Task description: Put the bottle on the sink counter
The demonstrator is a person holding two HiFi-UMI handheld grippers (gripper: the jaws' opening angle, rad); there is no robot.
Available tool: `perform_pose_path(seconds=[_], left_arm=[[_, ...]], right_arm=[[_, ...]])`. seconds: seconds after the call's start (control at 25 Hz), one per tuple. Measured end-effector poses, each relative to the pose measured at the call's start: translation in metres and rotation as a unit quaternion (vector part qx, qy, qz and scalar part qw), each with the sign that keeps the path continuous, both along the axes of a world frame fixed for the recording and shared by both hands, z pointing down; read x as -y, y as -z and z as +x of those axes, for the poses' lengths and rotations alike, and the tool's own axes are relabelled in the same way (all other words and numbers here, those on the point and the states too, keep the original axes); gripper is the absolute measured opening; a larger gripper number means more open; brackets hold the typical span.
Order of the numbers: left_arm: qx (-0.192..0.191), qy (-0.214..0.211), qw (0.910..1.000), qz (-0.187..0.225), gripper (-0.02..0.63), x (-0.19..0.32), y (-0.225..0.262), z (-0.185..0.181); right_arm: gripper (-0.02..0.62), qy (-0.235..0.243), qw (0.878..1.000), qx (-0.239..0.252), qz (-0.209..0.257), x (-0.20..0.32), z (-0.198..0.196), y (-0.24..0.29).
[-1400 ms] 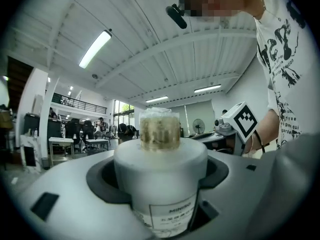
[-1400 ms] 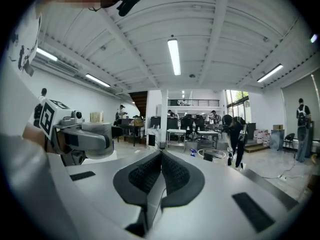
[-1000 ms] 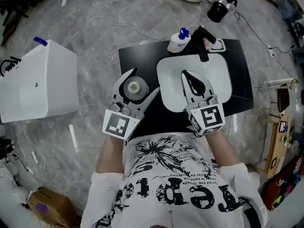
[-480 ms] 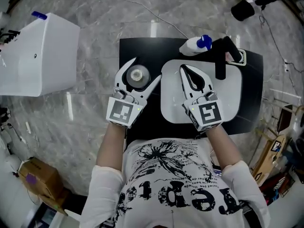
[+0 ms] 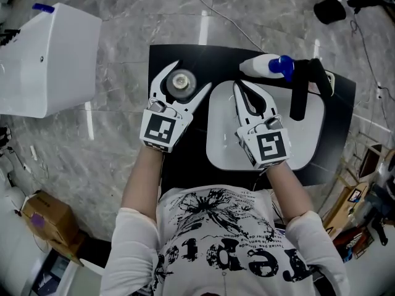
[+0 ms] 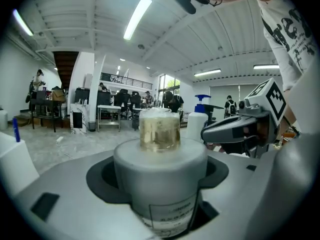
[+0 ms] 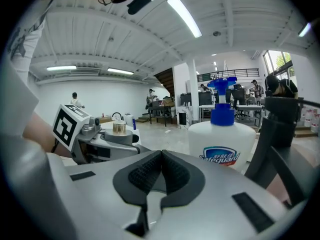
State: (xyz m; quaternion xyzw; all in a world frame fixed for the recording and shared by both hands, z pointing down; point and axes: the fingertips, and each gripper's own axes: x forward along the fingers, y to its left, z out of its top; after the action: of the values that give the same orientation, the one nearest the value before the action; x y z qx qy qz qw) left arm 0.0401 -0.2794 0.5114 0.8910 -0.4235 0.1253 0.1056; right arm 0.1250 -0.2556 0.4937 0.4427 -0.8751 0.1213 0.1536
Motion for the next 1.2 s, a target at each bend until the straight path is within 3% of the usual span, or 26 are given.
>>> perform_pose_path(seconds=[0.36,0.52,0.76,1.2], left_arm=[[0.035,0.004,0.9993,-0.012,0.348,0.021,-0.031,0.005],[0.024,0.014,0.9991,-0.032,0.348,0.022,-0.038,0.004],[0.076,0.000,0.9956,-0.055,0.348,0.023,-0.050,0.011],[0.077,-0.011,0.9945,-0.070,0.348,0.017,-0.047,0.013]], right_arm=[[0.014,0.004,1.000,0.005,-0.009,0.009,0.000,-0.018],[0.015,0.003,1.000,0.005,-0.013,0.012,0.003,-0.022],[0.015,0.007,1.000,0.002,-0.014,0.012,0.002,-0.025],[0.015,0.007,1.000,-0.001,-0.020,0.009,0.000,-0.022]])
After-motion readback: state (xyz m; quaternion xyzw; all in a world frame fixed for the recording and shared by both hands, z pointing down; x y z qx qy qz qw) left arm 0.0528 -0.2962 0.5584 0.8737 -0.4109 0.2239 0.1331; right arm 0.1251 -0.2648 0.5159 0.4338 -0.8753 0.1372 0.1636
